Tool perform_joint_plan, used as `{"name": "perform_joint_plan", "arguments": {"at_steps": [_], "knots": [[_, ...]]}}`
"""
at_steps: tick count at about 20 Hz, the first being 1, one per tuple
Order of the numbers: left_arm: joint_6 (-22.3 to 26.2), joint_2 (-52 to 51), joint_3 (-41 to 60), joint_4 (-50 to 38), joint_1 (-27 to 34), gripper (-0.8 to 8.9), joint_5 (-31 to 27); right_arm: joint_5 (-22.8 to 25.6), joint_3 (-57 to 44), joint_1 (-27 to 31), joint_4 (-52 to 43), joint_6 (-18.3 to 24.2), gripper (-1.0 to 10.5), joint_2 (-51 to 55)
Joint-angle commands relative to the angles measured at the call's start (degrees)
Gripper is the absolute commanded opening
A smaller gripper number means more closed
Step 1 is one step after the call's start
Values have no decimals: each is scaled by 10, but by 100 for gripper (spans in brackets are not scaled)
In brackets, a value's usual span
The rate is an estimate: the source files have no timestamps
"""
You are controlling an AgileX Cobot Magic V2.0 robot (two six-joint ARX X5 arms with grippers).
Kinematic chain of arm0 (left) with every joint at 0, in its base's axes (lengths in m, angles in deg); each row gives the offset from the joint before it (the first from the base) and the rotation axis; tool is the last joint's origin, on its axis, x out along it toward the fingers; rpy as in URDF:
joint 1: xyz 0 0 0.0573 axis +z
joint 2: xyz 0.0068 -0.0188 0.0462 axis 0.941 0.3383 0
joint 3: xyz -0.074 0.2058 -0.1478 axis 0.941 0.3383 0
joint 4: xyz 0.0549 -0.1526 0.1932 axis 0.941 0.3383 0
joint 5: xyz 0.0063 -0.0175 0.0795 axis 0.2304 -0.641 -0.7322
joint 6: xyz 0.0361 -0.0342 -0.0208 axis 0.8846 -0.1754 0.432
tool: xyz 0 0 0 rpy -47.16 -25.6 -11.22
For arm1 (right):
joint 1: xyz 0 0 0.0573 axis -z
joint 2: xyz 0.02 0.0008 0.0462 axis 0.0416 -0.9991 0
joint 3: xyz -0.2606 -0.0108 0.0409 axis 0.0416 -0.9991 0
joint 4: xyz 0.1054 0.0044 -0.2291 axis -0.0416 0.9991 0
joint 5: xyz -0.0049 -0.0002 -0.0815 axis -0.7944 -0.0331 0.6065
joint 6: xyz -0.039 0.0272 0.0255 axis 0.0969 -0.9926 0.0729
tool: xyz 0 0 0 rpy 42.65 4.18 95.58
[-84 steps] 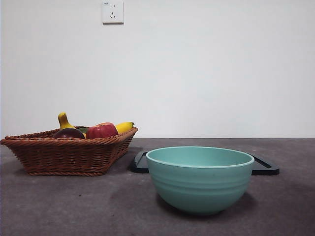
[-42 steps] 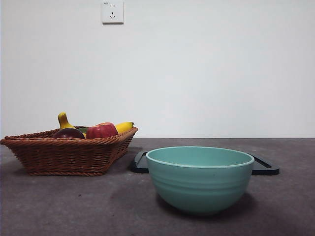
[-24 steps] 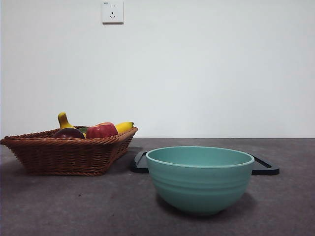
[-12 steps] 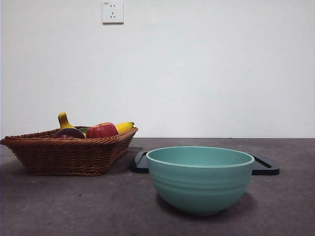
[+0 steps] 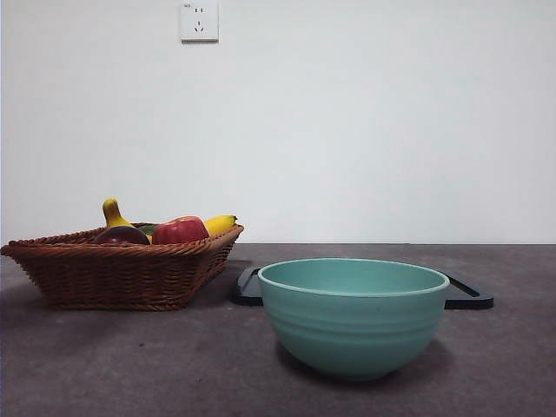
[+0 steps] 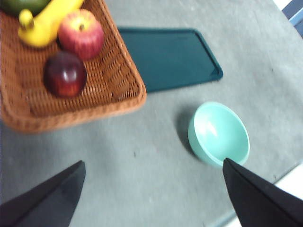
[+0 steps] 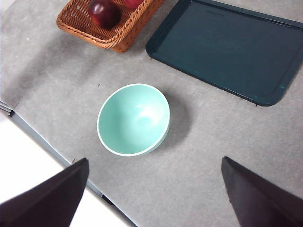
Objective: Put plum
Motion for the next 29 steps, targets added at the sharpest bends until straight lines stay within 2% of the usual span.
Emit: {"name": "perform_joint_plan", "arguments": {"at_steps": [1,8,16,21,29], "knots": [[-23,38,-23,-36,-12,459,-13,-2,10,-2,-6,2,450,-3],[-24,218,-117,-80,-81,432,-120,-2,10,-2,-11,2,450,-3],[16,435,-226,-87,-123,435,-238,-2,10,-2,-12,2,450,-3],[24,518,-232,-123,-128,434,-244,-2,10,-2,-13,2,450,-3],[26,595,-232,-171,-131,434,-245,-2,10,-2,-15,2,450,-3]]}}
